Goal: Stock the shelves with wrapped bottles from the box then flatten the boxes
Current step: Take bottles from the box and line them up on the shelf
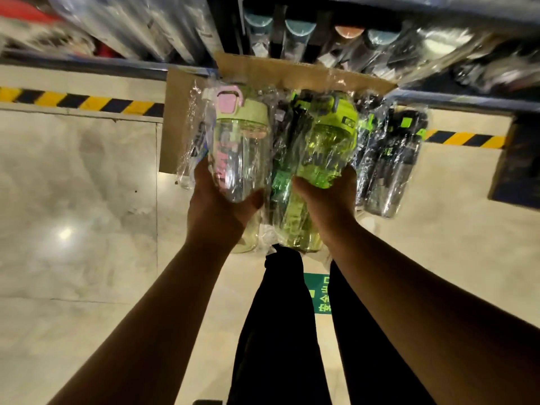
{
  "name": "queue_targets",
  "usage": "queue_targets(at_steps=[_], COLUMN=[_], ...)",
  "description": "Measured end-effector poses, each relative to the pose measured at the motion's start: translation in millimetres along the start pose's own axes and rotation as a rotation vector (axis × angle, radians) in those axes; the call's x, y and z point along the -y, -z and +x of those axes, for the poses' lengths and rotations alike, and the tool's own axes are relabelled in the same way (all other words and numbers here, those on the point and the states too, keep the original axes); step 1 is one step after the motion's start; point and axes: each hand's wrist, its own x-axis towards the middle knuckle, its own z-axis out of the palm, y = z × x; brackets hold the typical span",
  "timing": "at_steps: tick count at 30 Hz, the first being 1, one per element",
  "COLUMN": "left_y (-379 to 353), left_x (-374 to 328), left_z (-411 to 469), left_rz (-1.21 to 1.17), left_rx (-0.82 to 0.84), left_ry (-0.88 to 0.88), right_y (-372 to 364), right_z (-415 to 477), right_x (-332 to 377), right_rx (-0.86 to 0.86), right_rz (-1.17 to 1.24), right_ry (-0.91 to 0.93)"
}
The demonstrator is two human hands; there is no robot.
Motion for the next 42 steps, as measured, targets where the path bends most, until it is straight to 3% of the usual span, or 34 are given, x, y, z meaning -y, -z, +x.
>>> queue_targets(at_steps=[6, 10, 21, 32, 42], left_y=[43, 81, 152, 162, 174], left_x=[-79, -150, -359, -515, -601], left_z=[-61, -110, -228, -303, -353], left_rz=[-0.093, -0.134, -0.321, -0.389, -0.404], left_rx=[0.038, 0.035, 0.060, -0.025, -0.187], left_ry=[-0.068, -0.166, -0.473, -0.749, -0.921], right_y=[93, 162, 351, 496, 583], right_z=[-93, -148, -283, -325, -343], right_x=[52, 98, 226, 306, 375], right_rx=[0.059, 0.112, 0.117, -0.041, -0.012], right_rz=[0.101, 0.304, 0.416, 0.394, 0.428], right_ry=[0.088, 0.147, 0.650, 1.064, 1.349])
